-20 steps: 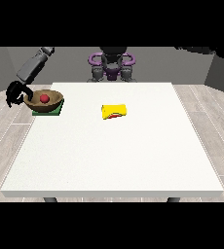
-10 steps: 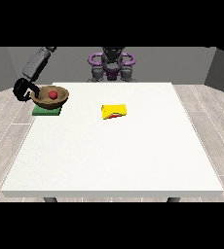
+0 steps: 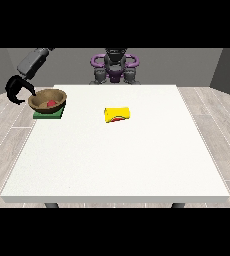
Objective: Pick the cup and pour the ball into the bowl, then pick the bowl and place it on the pad
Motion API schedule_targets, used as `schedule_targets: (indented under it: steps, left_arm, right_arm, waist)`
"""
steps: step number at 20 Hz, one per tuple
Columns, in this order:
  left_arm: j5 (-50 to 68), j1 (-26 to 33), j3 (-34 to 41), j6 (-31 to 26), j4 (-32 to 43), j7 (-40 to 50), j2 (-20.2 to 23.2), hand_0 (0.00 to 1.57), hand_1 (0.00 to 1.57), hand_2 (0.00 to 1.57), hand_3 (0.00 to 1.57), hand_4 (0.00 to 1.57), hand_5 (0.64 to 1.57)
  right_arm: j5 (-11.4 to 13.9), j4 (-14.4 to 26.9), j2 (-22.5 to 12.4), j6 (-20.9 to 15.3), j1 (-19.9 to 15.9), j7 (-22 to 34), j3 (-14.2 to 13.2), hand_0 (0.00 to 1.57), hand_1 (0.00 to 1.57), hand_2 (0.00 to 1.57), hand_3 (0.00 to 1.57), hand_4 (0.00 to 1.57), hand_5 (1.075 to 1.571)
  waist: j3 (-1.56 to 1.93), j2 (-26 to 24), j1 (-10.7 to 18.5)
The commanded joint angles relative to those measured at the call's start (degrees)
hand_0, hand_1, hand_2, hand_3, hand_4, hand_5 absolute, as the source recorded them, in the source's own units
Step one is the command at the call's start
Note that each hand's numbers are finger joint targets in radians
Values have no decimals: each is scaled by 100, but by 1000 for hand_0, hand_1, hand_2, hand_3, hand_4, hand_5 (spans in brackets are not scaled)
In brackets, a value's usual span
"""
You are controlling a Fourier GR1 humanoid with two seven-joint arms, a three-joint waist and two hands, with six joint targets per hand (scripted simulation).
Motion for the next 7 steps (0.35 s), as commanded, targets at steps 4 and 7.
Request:
schedule_targets:
  steps: [4,7]
  left_arm:
    - [444,18,-660,510,-926,1054,-751,0,0,0,0,983,1570]
    - [19,312,-788,470,-351,865,-830,0,0,0,0,983,1570]
  right_arm:
    - [19,122,-300,75,-207,493,15,0,0,0,0,0,1416]
    - [-53,-409,-17,442,-578,563,160,0,0,0,0,701,1219]
  waist:
    - [6,-1204,60]
    - [-22,-1926,-271]
